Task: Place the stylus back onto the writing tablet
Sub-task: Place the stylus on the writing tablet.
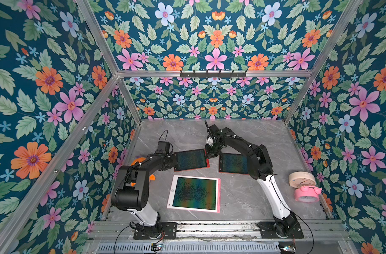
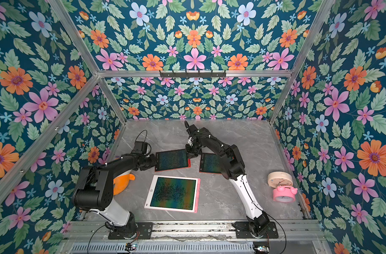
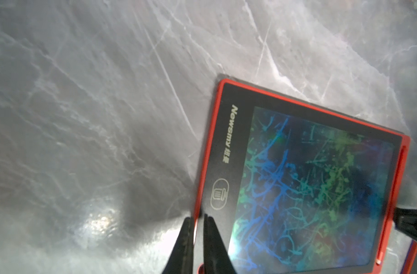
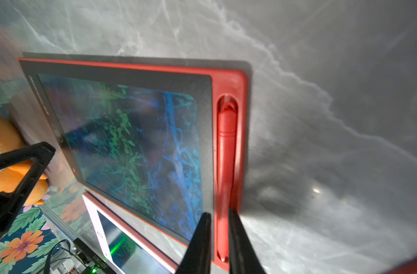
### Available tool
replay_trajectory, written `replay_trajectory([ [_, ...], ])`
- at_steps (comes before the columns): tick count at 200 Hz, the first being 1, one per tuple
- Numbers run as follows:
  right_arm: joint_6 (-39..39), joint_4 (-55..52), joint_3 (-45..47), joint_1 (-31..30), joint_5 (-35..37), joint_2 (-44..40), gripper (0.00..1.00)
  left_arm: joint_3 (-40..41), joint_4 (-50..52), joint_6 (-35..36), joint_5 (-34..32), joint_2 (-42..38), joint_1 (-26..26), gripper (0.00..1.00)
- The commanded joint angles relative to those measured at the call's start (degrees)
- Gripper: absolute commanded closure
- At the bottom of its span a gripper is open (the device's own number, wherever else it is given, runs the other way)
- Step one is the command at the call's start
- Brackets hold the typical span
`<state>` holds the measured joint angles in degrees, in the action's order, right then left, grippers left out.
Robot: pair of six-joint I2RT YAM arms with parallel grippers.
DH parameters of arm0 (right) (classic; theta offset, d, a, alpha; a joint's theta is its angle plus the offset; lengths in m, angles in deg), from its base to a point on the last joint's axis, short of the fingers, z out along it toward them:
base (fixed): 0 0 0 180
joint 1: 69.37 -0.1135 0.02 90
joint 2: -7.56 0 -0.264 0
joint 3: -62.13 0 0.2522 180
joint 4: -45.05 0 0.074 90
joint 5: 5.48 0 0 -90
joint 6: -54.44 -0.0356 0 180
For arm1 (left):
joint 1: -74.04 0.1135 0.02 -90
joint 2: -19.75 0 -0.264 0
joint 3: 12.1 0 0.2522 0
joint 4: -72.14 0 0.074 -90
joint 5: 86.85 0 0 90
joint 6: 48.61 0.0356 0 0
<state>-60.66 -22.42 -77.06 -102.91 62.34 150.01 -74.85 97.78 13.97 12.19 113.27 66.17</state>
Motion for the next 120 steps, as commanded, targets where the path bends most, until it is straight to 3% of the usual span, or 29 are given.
replay_trajectory([
  [1, 0.3, -1.2, 0.1, 0.0, 0.9, -1.3, 0.81, 0.0, 0.8, 0.8, -0.7, -0.5, 0.1, 0.86],
  [69, 0.4, -1.9, -1.9, 0.1, 2.0, -1.6, 0.8, -0.1, 1.0, 1.0, -0.2, -0.9, 0.1, 0.86],
  [120, 1.8, -6.7, -10.2, 0.1, 2.0, 3.6, 0.84, -0.4, 1.7, 1.9, 1.4, -0.2, -0.2, 0.93],
])
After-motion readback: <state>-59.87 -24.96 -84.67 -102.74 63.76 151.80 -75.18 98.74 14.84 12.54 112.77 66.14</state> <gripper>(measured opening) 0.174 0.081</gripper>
